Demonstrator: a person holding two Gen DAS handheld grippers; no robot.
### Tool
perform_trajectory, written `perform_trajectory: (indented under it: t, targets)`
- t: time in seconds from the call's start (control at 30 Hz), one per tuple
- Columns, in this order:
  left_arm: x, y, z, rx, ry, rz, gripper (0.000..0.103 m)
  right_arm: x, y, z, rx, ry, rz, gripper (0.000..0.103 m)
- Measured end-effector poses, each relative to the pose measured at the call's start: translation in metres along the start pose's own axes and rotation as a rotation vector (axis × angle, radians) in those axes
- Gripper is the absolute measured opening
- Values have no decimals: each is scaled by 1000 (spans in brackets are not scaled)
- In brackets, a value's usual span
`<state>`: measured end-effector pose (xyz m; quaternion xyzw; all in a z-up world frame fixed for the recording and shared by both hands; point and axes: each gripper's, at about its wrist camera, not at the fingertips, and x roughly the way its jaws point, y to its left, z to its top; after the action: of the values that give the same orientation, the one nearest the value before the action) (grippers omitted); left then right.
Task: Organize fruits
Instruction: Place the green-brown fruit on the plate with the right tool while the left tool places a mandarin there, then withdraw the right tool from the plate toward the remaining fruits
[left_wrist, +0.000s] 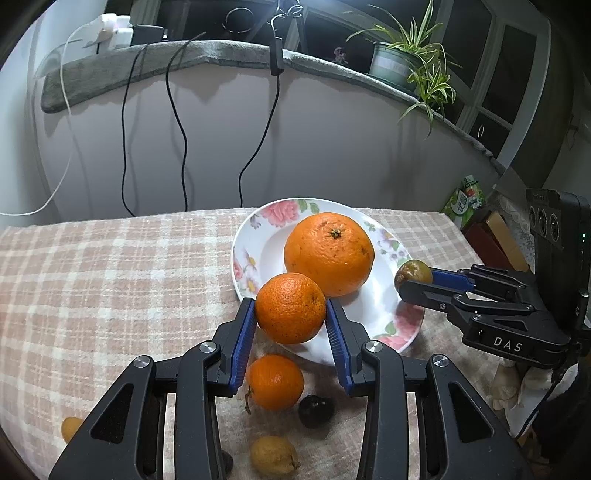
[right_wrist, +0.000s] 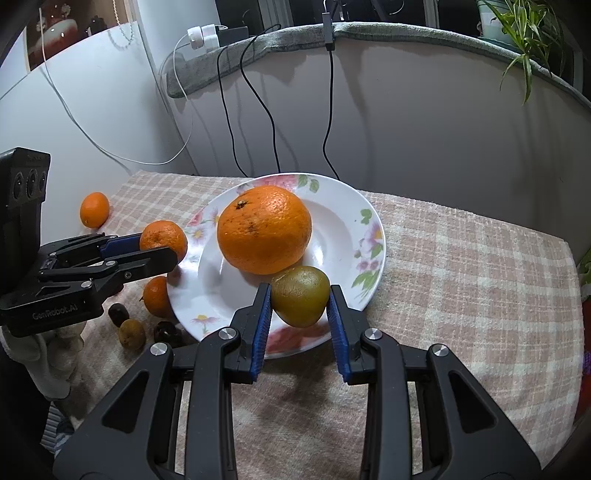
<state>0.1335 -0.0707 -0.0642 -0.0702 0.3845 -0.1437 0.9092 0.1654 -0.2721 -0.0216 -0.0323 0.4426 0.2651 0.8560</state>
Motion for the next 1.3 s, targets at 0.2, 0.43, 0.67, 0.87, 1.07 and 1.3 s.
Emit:
perform_trajectory:
  t: [0.2,0.43,0.67,0.87,1.07,1.3]
  targets:
    - [3,0,1,7,12,-1,37,2,-1,1,-5,2,-2,31]
    - [6,-1,1,8,18,0,37,4,1,1,-15,9,-5,32]
    - [4,-2,2,12,16,8,38,4,1,2,-18,6,-11,38]
    - [-2,-4,4,23,-7,12,63,-4,4,4,-35,-29,-26,69]
    - [-3,-5,3,27,-7,30,73,-7,8,4,-54,-39,-39,82]
    - [-6,-6,3,26,-10,44,75,-9,14,3,-81,-34,-68,84]
